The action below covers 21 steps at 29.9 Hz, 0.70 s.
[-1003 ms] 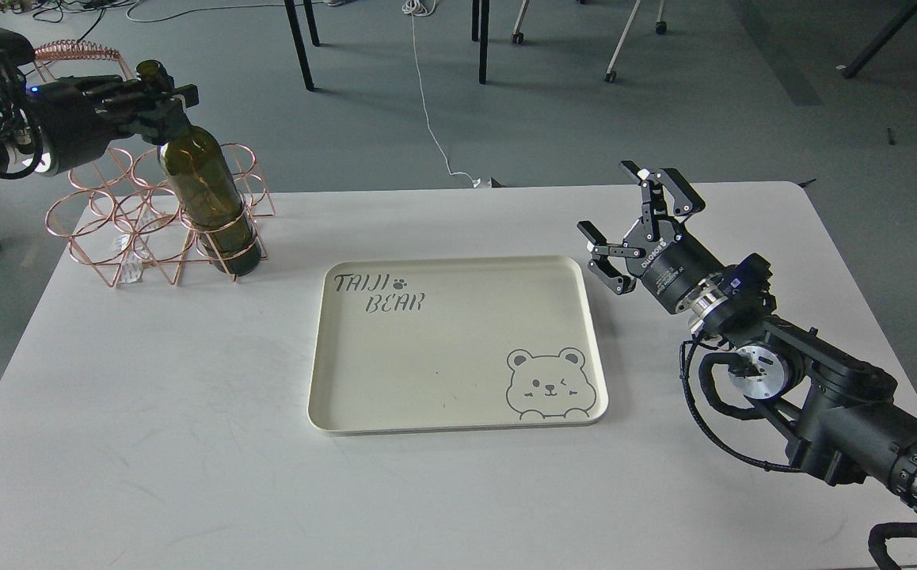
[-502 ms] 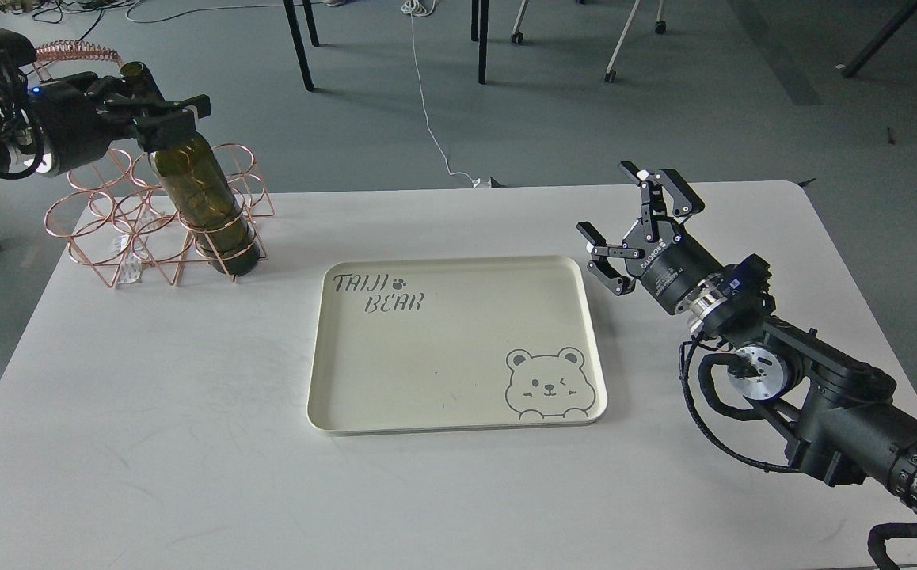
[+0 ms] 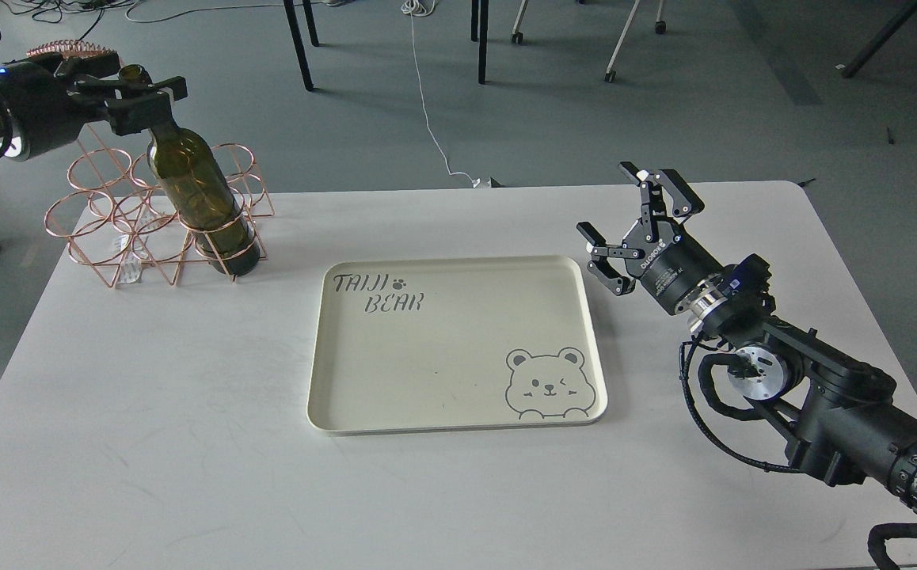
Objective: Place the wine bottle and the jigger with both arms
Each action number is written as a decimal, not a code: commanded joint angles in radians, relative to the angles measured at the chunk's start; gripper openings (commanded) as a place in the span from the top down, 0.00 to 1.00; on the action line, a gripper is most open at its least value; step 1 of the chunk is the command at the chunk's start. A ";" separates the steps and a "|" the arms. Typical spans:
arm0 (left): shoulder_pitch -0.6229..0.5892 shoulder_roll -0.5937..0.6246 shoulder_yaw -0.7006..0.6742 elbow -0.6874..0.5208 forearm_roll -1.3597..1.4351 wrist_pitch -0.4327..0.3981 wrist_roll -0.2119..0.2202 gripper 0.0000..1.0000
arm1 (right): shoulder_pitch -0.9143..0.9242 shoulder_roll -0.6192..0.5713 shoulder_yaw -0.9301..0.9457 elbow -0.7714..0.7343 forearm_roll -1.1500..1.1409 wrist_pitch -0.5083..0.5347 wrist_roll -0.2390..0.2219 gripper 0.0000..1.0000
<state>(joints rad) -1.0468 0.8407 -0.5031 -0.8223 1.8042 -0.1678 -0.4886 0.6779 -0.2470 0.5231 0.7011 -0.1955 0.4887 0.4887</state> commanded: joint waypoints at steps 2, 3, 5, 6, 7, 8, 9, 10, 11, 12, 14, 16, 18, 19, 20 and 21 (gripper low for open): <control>-0.076 0.021 0.000 -0.003 -0.002 0.001 0.000 0.00 | 0.000 0.000 0.000 0.000 -0.001 0.000 0.000 0.01; -0.099 0.026 0.000 -0.004 -0.002 0.001 0.000 0.00 | 0.000 0.000 0.000 0.000 -0.001 0.000 0.000 0.01; -0.151 0.034 -0.002 -0.009 -0.005 0.001 0.000 0.00 | 0.000 0.000 0.000 0.000 -0.001 0.000 0.000 0.01; -0.171 0.035 -0.005 -0.012 -0.017 0.001 0.000 0.00 | 0.000 0.000 0.002 0.000 -0.001 0.000 0.000 0.01; -0.194 0.040 -0.006 -0.017 -0.050 -0.001 0.000 0.00 | 0.000 0.000 0.005 0.000 -0.001 0.000 0.000 0.01; -0.211 0.040 -0.008 -0.024 -0.095 -0.002 0.000 0.00 | 0.000 0.000 0.005 0.000 -0.001 0.000 0.000 0.01; -0.226 0.044 -0.006 -0.046 -0.161 -0.002 0.000 0.00 | 0.000 0.002 0.006 -0.002 -0.001 0.000 0.000 0.01; -0.237 0.049 -0.006 -0.079 -0.242 -0.002 0.000 0.00 | 0.000 0.003 0.008 -0.002 0.001 0.000 0.000 0.01; -0.239 0.055 -0.008 -0.115 -0.320 -0.004 0.000 0.00 | 0.000 0.003 0.009 -0.002 0.001 0.000 0.000 0.01; -0.239 0.063 -0.008 -0.159 -0.413 -0.002 0.000 0.00 | 0.000 0.003 0.009 -0.002 0.001 0.000 0.000 0.01; -0.236 0.069 -0.009 -0.242 -0.614 0.001 0.000 0.00 | 0.000 0.003 0.009 0.001 0.001 0.000 0.000 0.01; -0.225 0.067 -0.009 -0.299 -0.826 0.005 0.000 0.00 | 0.000 0.003 0.014 0.005 0.002 0.000 0.000 0.01; -0.190 0.067 -0.008 -0.334 -1.035 0.004 0.000 0.00 | 0.000 0.005 0.031 0.011 0.004 0.000 0.000 0.01; -0.159 0.067 -0.009 -0.357 -1.122 0.004 0.000 0.00 | 0.000 0.005 0.046 0.015 0.005 0.000 0.000 0.01; -0.132 0.069 -0.009 -0.380 -1.187 0.004 0.000 0.00 | -0.001 0.005 0.058 0.015 0.005 0.000 0.000 0.01; -0.110 0.069 -0.009 -0.399 -1.230 0.002 0.000 0.00 | -0.001 0.005 0.066 0.015 0.005 0.000 0.000 0.01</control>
<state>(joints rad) -1.2219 0.9085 -0.5127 -1.1633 0.7635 -0.1636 -0.4885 0.6779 -0.2427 0.5609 0.7128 -0.1911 0.4887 0.4887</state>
